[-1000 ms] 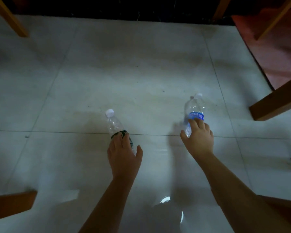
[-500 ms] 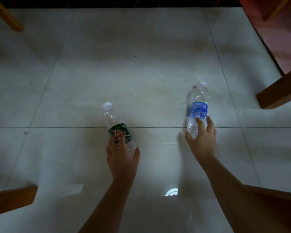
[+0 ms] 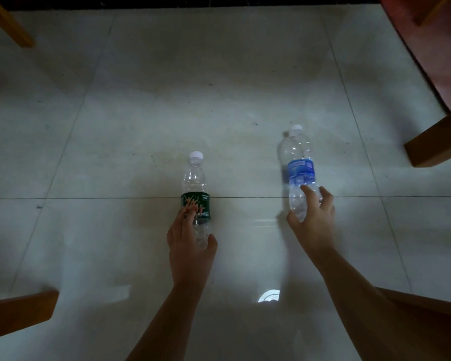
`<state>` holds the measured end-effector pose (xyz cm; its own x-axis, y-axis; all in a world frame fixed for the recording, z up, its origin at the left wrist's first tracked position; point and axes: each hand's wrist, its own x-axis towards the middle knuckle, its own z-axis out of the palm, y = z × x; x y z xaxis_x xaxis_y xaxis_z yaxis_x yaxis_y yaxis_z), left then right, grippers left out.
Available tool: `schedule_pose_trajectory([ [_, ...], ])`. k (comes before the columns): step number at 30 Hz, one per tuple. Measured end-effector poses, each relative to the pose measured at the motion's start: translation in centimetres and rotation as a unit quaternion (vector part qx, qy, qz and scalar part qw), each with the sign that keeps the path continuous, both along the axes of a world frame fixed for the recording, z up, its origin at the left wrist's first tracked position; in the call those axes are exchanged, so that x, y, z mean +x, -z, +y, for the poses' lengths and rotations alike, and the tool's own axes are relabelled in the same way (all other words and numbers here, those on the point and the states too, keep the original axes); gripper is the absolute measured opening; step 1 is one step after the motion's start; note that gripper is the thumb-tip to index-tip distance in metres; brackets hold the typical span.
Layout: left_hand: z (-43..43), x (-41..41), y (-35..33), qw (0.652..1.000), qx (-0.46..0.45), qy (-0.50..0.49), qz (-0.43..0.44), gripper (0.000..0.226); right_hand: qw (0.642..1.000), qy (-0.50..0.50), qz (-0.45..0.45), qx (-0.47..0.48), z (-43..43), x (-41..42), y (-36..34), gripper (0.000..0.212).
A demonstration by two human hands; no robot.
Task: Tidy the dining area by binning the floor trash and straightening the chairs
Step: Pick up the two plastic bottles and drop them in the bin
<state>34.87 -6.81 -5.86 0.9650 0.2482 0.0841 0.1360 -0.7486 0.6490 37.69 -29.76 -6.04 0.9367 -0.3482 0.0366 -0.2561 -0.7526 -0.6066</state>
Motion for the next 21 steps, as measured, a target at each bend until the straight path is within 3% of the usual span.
schedule_pose_trajectory([
  [6,0.2,-0.6,0.7,0.999,-0.022,-0.015,0.023,0.073,0.997,-0.083,0.001,0.007,1.7,-0.9,0.7,0.063],
  [15,-0.3,0.1,0.4,0.998,-0.044,-0.025,0.025,0.078,0.996,-0.064,-0.01,0.064,2.7,-0.6,0.1,0.063],
  [21,-2.9,0.8,-5.0,0.976,-0.169,-0.133,0.036,0.069,0.993,-0.04,-0.044,0.105,4.0,-0.4,-5.5,0.06],
])
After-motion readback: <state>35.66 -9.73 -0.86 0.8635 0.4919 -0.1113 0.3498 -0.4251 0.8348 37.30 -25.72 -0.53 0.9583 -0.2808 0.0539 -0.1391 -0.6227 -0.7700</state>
